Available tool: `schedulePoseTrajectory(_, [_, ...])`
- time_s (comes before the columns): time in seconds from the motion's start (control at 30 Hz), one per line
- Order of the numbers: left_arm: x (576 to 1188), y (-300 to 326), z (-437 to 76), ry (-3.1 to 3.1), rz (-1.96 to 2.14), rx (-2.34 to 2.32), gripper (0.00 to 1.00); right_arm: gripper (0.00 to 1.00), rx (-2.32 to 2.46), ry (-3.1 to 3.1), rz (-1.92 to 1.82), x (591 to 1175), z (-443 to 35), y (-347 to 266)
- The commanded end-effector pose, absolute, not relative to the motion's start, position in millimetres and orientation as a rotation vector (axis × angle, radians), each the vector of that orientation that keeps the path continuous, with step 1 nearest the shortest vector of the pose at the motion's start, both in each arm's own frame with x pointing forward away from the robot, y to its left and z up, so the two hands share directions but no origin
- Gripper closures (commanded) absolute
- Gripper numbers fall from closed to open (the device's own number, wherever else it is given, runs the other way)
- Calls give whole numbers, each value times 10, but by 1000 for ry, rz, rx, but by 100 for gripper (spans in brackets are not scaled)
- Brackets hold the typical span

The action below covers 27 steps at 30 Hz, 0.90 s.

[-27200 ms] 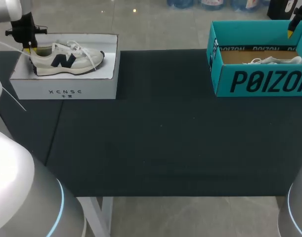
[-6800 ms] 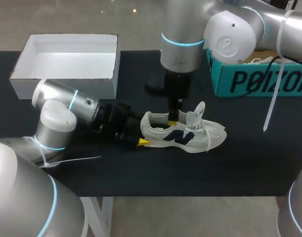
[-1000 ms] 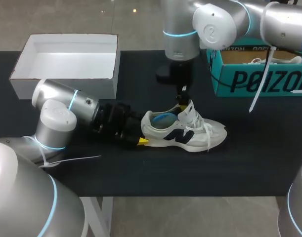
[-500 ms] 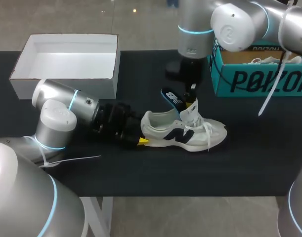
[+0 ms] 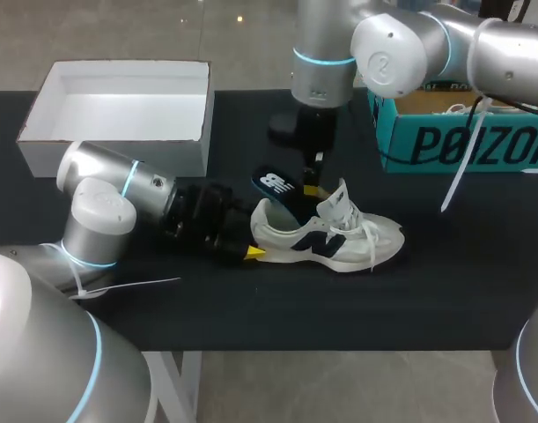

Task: Take the shoe out of the shoebox, open the shoe tongue, remove and reinsert the insole, then place the shoe into the shoebox

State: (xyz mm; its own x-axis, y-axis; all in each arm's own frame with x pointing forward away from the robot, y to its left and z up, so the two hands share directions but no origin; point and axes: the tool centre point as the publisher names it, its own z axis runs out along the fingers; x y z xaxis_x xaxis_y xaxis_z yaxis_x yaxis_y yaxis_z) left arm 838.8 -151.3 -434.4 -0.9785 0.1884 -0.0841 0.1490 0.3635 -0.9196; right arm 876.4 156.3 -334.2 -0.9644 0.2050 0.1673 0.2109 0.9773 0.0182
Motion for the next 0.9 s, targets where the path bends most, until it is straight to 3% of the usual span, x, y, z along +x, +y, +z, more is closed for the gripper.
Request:
schedulePoseTrajectory(0.03, [8383, -1519, -4372, -2565, 1723, -319, 100, 100, -297, -2949, -25, 8898, -3349, 1822])
schedulePoseTrajectory(0.47, [8383, -1519, -4372, -2565, 1723, -319, 100, 100, -352, -3020, -149, 9021, -2849, 1789])
schedulePoseTrajectory(0.9, [8383, -1519, -4372, -2565, 1723, -319, 100, 100, -371, -2963, -189, 8876, -3084, 1791])
